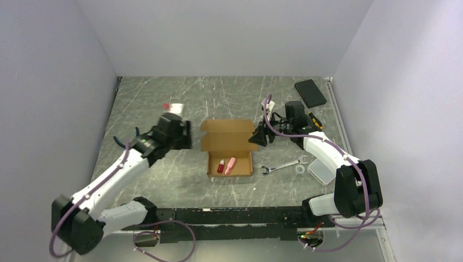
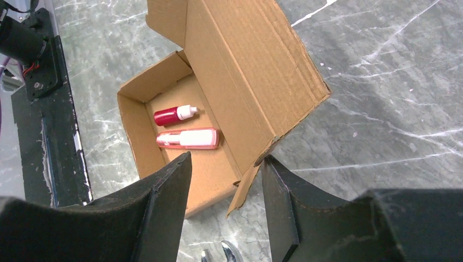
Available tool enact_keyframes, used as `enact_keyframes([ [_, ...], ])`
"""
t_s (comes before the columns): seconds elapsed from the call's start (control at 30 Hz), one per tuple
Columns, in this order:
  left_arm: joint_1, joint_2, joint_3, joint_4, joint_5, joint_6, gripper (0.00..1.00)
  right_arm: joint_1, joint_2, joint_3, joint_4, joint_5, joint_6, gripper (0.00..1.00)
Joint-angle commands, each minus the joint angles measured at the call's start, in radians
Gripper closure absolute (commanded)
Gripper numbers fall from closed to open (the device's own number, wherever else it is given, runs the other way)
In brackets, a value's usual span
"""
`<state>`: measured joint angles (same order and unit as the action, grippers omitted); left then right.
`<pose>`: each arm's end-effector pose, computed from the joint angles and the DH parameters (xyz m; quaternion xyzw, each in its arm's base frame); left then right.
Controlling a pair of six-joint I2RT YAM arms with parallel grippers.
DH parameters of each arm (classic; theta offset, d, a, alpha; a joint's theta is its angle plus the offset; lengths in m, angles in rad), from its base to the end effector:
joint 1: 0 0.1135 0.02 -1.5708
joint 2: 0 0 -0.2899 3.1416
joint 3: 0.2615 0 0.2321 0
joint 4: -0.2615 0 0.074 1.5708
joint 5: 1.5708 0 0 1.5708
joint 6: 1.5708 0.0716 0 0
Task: Fold the paper box
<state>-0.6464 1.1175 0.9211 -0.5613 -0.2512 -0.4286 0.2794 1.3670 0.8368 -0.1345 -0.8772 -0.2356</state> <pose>0.1933 -0.1236 0.2907 0.0498 0.9112 -0.1020 0.3959 0.2534 0.1300 0.2619 -0.3870 0.7398 0.3904 0.3878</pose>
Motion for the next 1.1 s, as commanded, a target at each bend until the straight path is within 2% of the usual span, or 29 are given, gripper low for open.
enact_keyframes([
  [0.0, 0.236, -0.15, -0.079, -0.089, -0.107, 0.062, 0.2, 0.004, -0.013, 0.039, 0.003, -0.033, -0.014, 0.47],
  [0.1, 0.329, -0.182, -0.126, -0.019, -0.192, 0.161, 0.07, 0.004, -0.01, 0.039, 0.003, -0.032, -0.014, 0.47],
  [0.17, 0.401, -0.156, -0.138, 0.033, -0.178, 0.224, 0.05, 0.004, -0.01, 0.038, 0.003, -0.032, -0.013, 0.47],
  [0.4, 0.758, 0.098, -0.077, 0.128, 0.158, 0.303, 0.08, 0.005, -0.018, 0.038, 0.003, -0.035, -0.014, 0.47],
  [0.53, 0.885, 0.227, -0.017, 0.115, 0.39, 0.304, 0.11, 0.005, -0.02, 0.038, 0.001, -0.041, -0.015, 0.47],
  [0.63, 0.935, 0.297, -0.006, 0.136, 0.495, 0.319, 0.17, 0.006, -0.019, 0.039, -0.001, -0.044, -0.017, 0.47],
  [0.73, 0.941, 0.334, 0.0, 0.14, 0.52, 0.327, 0.23, 0.006, -0.023, 0.039, -0.002, -0.046, -0.017, 0.47],
  [0.8, 0.941, 0.353, -0.002, 0.144, 0.539, 0.33, 0.24, 0.006, -0.023, 0.041, -0.004, -0.047, -0.02, 0.47],
  [0.93, 0.94, 0.399, 0.007, 0.141, 0.521, 0.34, 0.27, 0.007, -0.026, 0.041, -0.005, -0.05, -0.018, 0.47],
  [1.07, 0.941, 0.458, 0.034, 0.123, 0.475, 0.348, 0.4, 0.006, -0.03, 0.04, -0.003, -0.051, -0.016, 0.47],
])
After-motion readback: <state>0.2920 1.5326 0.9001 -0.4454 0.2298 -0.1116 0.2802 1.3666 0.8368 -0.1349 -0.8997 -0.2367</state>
